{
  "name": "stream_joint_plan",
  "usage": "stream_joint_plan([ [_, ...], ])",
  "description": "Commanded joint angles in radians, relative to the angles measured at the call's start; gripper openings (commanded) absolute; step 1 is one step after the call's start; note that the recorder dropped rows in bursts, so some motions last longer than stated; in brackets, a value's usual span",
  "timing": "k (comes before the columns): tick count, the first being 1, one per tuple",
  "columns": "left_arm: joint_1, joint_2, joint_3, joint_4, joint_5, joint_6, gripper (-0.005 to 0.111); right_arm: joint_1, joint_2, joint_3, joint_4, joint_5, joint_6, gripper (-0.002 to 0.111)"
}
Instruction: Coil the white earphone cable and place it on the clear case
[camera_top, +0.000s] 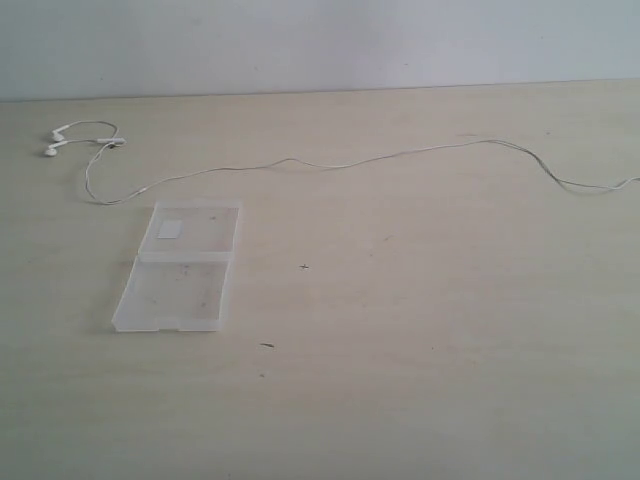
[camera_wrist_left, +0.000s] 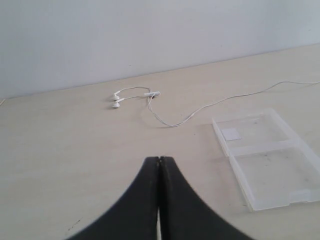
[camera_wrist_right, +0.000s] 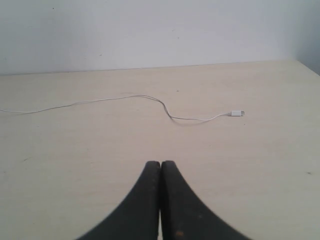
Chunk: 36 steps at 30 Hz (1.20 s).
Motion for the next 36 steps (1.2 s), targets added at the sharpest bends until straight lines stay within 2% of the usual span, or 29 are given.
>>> stream_joint_plan([
  [1, 0.001, -0.006, 0.002, -0.001, -0.005, -0.004, 0.0, -0.004, -0.005, 0.004, -0.002, -0.015, -0.008, 0.0],
  [7, 0.001, -0.006, 0.002, -0.001, -0.005, -0.004, 0.0, -0.004, -0.005, 0.004, -0.002, -0.015, -0.008, 0.0],
  [10, 0.001, -0.006, 0.002, 0.018, -0.053, -0.004, 0.0, -0.004, -0.005, 0.004, -0.002, -0.015, -0.008, 0.0],
  [17, 0.001, -0.006, 0.002, -0.082, -0.428, -0.039, 0.0, -0.004, -0.005, 0.004, -0.002, -0.015, -0.008, 0.0],
  [23, 0.001, -0.006, 0.002, -0.082, -0.65, -0.271, 0.0, -0.004, -0.005, 0.004, -0.002, -0.015, -0.008, 0.0],
  [29, 0.001, -0.006, 0.002, -0.08, -0.878, -0.323, 0.0, -0.004, -0.005, 0.004, -0.002, -0.015, -0.008, 0.0],
  [36, 0.001, -0.006, 0.002, -0.002, -1.272, -0.419, 0.0, -0.004, -0.005, 0.004, -0.002, -0.015, -0.008, 0.0],
])
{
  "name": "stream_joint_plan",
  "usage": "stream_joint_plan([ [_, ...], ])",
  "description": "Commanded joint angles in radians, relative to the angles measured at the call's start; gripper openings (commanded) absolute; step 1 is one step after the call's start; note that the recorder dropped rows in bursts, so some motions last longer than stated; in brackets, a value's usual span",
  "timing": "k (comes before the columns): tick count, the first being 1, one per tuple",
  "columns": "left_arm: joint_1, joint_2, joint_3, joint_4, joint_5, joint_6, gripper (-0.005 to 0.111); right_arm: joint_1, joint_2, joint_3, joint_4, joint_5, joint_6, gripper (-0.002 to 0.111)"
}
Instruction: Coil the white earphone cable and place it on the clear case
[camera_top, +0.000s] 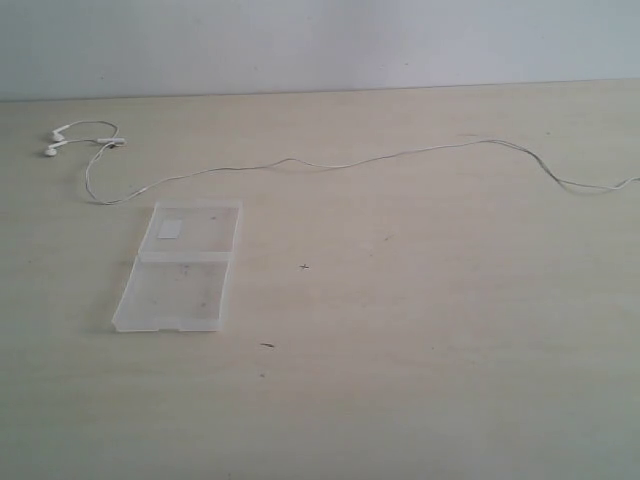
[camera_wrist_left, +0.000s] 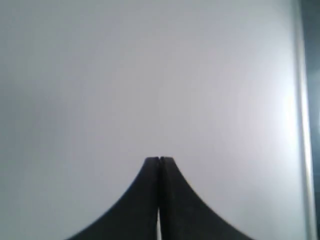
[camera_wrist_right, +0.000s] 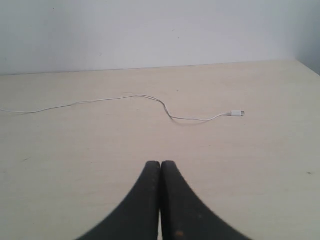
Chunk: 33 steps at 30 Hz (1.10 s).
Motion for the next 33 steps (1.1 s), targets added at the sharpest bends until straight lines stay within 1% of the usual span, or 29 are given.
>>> stream_joint_plan([
  [1, 0.001, -0.004, -0.001, 0.037, -0.238, -0.056, 0.0, -0.004, -0.005, 0.004, -0.002, -0.015, -0.008, 0.0],
  [3, 0.001, -0.004, -0.001, -0.024, -0.227, -0.056, 0.0, -0.004, -0.005, 0.004, -0.002, -0.015, -0.008, 0.0],
  [5, 0.001, -0.004, -0.016, -0.076, -0.166, -0.073, 0.0, -0.004, -0.005, 0.004, -0.002, -0.015, -0.008, 0.0],
  [7, 0.001, -0.004, -0.063, -0.133, 0.022, -0.095, 0.0, -0.004, -0.005, 0.004, -0.002, -0.015, -0.008, 0.0],
  [8, 0.001, -0.004, -0.089, -0.161, 0.175, -0.095, 0.0, -0.004, -0.005, 0.004, -0.002, -0.015, -0.008, 0.0],
  [10, 0.001, 0.021, -0.169, -0.266, 0.515, -0.086, 0.0, -0.004, -0.005, 0.004, -0.002, -0.015, -0.008, 0.0],
  [11, 0.003, 0.052, -0.195, -0.306, 0.572, -0.05, 0.0, -0.004, -0.005, 0.004, -0.002, -0.015, -0.008, 0.0],
  [12, 0.005, 0.112, -0.22, -0.325, 0.552, 0.006, 0.0, -0.004, -0.005, 0.004, -0.002, -0.015, -0.008, 0.0],
  [14, 0.005, 0.213, -0.256, -0.325, 0.482, 0.01, 0.0, -0.004, -0.005, 0.004, -0.002, -0.015, -0.008, 0.0],
  [16, 0.005, 0.325, -0.319, -0.325, 0.444, -0.039, 0.0, -0.004, -0.005, 0.004, -0.002, -0.015, -0.008, 0.0],
  [18, 0.005, 0.462, -0.408, -0.31, 0.464, -0.061, 0.0, -0.004, -0.005, 0.004, -0.002, -0.015, -0.008, 0.0],
  [19, 0.003, 0.516, -0.448, -0.271, 0.5, -0.061, 0.0, -0.004, -0.005, 0.004, -0.002, -0.015, -0.008, 0.0],
  [21, -0.009, 0.651, -0.556, -0.095, 0.627, -0.063, 0.0, -0.004, -0.005, 0.004, -0.002, -0.015, -0.008, 0.0],
  [23, -0.032, 0.789, -0.651, 0.05, 0.75, -0.063, 0.0, -0.004, -0.005, 0.004, -0.002, -0.015, -0.008, 0.0],
  [24, -0.048, 0.857, -0.701, 0.092, 0.813, -0.063, 0.0, -0.004, -0.005, 0.004, -0.002, -0.015, -0.008, 0.0],
  [25, -0.061, 0.912, -0.751, 0.11, 0.864, -0.052, 0.0, -0.004, -0.005, 0.004, -0.002, -0.015, -0.008, 0.0],
  [27, -0.096, 1.046, -0.855, 0.114, 0.995, 0.026, 0.0, -0.004, -0.005, 0.004, -0.002, -0.015, -0.008, 0.0],
  [30, -0.153, 1.233, -1.01, 0.098, 1.191, 0.203, 0.0, -0.004, -0.005, 0.004, -0.002, -0.015, -0.008, 0.0],
  [33, -0.181, 1.429, -1.187, 0.01, 1.408, 0.421, 0.0, -0.004, -0.005, 0.004, -0.002, -0.015, -0.008, 0.0],
])
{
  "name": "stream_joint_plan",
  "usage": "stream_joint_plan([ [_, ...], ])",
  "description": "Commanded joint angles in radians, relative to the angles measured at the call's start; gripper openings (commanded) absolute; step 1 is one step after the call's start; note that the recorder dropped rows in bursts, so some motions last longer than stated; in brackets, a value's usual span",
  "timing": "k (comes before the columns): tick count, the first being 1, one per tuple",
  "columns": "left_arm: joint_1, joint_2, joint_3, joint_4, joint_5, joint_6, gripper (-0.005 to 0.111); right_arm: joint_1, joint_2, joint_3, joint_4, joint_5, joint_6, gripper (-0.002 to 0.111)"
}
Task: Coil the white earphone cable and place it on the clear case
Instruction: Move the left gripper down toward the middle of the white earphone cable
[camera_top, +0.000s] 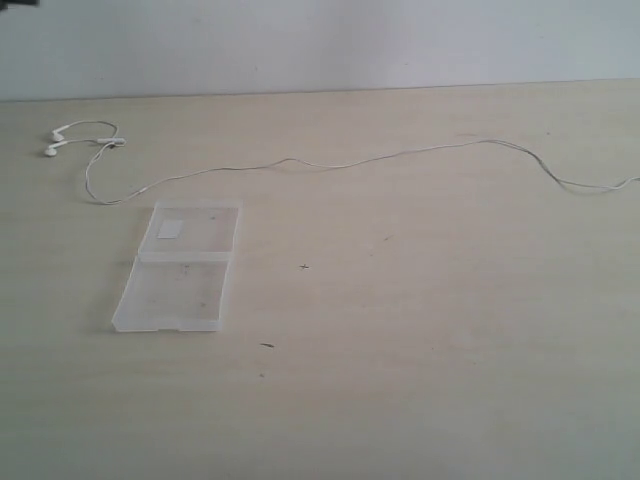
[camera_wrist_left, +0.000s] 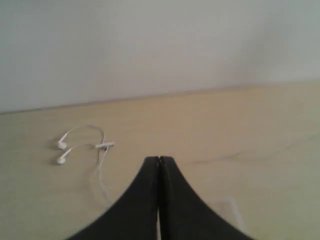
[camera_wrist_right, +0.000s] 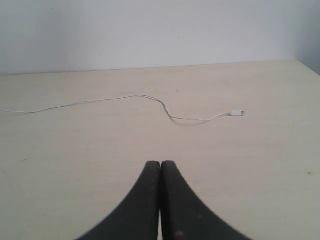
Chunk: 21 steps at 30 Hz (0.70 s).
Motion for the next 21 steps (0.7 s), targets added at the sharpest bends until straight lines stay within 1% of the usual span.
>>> stream_joint_plan([
  [1, -0.044, 0.267, -0.256, -0.133, 0.312, 0.341, 0.0, -0.004, -0.005, 0.004, -0.002, -0.015, -0.008, 0.0],
  [4, -0.046, 0.426, -0.446, -0.302, 0.463, 0.622, 0.0, -0.004, -0.005, 0.004, -0.002, -0.015, -0.008, 0.0],
  [7, -0.046, 0.564, -0.608, -0.409, 0.571, 0.787, 0.0, -0.004, -0.005, 0.004, -0.002, -0.015, -0.008, 0.0],
  [10, -0.046, 0.695, -0.769, -0.444, 0.65, 0.836, 0.0, -0.004, -0.005, 0.004, -0.002, -0.015, -0.008, 0.0],
  [16, -0.046, 0.885, -1.059, -0.446, 0.764, 0.918, 0.0, -0.004, -0.005, 0.004, -0.002, -0.015, -0.008, 0.0],
  [21, -0.046, 0.985, -1.21, -0.446, 0.777, 0.98, 0.0, -0.004, -0.005, 0.004, -0.002, -0.015, -0.008, 0.0],
])
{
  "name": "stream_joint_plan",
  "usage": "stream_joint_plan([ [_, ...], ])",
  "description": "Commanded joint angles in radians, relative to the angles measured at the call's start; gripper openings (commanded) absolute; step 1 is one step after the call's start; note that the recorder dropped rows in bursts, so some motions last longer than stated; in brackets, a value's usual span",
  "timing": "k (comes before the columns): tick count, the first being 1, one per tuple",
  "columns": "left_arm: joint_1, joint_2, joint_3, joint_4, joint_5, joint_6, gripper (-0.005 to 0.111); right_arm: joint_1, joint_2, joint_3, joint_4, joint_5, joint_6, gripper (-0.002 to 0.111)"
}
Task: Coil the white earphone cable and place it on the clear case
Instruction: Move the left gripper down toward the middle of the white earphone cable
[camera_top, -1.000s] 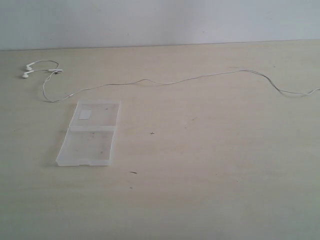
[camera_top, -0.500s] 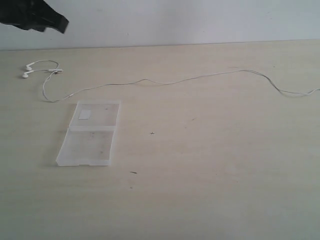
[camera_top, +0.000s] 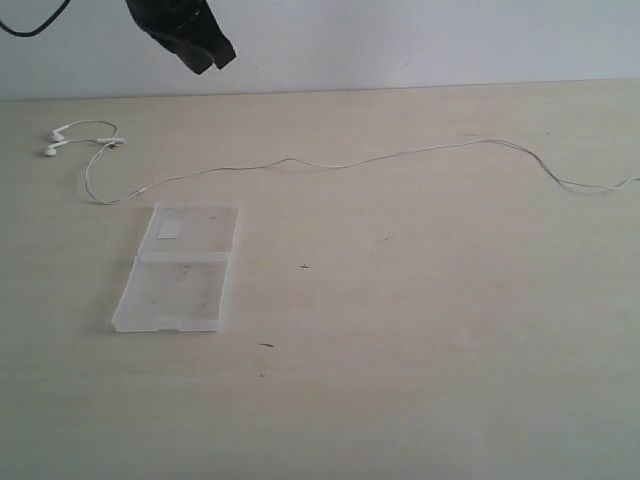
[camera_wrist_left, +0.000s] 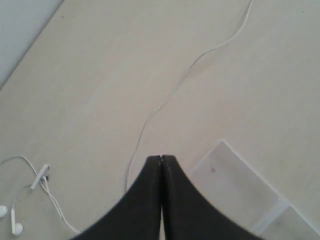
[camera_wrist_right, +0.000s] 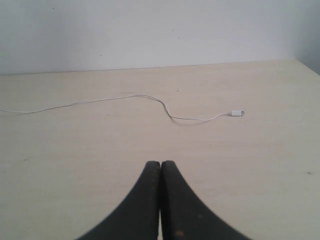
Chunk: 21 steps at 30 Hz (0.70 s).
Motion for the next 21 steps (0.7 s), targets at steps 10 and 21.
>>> stream_joint_plan([
  [10, -0.033, 0.172, -0.232, -0.01, -0.036, 0.16, 0.0, -0.004, -0.005, 0.004, -0.002, -0.015, -0.008, 0.0],
  [21, -0.089, 0.208, -0.232, 0.012, -0.132, 0.258, 0.0, -0.004, -0.005, 0.004, -0.002, -0.015, -0.008, 0.0],
])
